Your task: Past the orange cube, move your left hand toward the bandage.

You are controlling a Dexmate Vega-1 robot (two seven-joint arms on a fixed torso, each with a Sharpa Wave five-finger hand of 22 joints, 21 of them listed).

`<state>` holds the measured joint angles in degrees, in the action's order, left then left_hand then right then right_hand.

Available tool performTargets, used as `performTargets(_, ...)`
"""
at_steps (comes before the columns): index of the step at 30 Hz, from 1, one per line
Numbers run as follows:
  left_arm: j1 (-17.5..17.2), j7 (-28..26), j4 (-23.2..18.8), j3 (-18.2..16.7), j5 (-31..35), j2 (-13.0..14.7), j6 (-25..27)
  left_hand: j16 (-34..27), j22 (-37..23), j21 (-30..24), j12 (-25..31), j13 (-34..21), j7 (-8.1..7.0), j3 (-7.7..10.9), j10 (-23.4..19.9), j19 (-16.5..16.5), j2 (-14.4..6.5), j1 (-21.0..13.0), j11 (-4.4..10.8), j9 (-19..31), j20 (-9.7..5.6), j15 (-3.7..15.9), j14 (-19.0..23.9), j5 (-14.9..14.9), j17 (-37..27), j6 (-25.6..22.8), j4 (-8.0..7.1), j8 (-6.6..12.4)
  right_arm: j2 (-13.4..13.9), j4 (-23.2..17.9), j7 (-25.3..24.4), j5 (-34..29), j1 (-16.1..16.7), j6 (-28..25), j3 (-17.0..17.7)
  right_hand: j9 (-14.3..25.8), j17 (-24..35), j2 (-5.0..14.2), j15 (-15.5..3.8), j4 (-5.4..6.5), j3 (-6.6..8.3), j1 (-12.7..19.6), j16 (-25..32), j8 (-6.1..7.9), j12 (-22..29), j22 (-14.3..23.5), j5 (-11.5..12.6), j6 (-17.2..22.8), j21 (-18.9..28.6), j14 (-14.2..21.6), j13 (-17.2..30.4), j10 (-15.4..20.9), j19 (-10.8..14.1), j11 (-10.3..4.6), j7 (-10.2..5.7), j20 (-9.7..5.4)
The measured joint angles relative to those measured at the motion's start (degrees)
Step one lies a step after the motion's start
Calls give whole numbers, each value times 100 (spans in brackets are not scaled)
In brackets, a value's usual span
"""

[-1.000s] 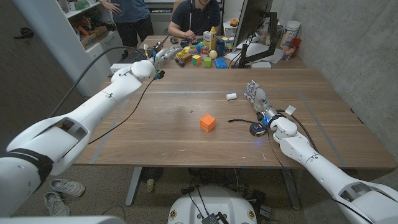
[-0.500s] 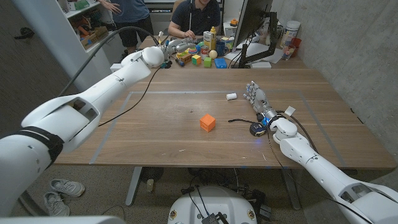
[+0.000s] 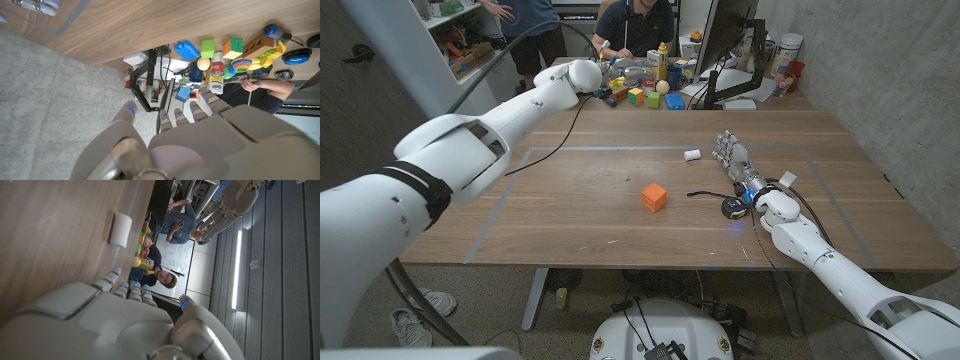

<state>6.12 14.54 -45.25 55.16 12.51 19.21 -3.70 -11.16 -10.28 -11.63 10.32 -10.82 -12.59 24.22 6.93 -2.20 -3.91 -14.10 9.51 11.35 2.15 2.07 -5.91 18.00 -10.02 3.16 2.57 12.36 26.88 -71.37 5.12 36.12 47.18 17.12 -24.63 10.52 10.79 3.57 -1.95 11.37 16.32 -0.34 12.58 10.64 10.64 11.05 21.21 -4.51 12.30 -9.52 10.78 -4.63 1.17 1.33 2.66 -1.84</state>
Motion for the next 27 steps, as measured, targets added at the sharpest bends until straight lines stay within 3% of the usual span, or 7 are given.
performTargets(3, 85, 52, 175, 77, 76, -98, -197, 0, 0, 0, 0, 0, 0, -14, 0, 20, 40, -40, 0, 0, 20, 0, 0, 0, 0, 0, 47, 0, 13, -12, 2, 2, 13, 0, 6, 0, 0, 0, 0, 0, 0, 0, 0, 0, 0, 0, 0, 0, 0, 0, 0, 0, 0, 0, 0, 0)
performTargets(15, 725, 118, 1642, 718, 301, -932, -993, -1, 0, 21, 30, 1, 0, -77, 7, -45, 269, -269, 9, -1, 84, -22, 22, -65, 0, 45, 315, 0, 31, -84, 6, 8, 36, 0, 9, 0, 0, 0, 0, 0, 0, 0, 0, 0, 0, 0, 0, 0, 0, 0, 0, 0, 0, 0, 0, 0)
performTargets(21, 869, 74, 1975, 1006, 297, -1193, -917, -1, 1, 44, 30, 1, 0, -92, -15, -2, 284, -345, 30, -1, 148, -22, 22, -72, 0, 45, 377, 0, 35, -112, 2, 10, 53, -5, 10, 0, 0, 0, 0, 0, 0, 0, 0, 0, 0, 0, 0, 0, 0, 0, 0, 0, 0, 0, 0, 0)
performTargets(27, 975, -95, 2065, 1457, 174, -1409, -402, -1, 1, 44, 30, 1, 0, -96, 7, 29, 319, -379, 9, -1, 178, -13, -12, -108, 1, 44, 427, 0, 39, -135, 0, 10, 69, -5, 10, 0, 0, 0, 0, 0, 0, 0, 0, 0, 0, 0, 0, 0, 0, 0, 0, 0, 0, 0, 0, 0)
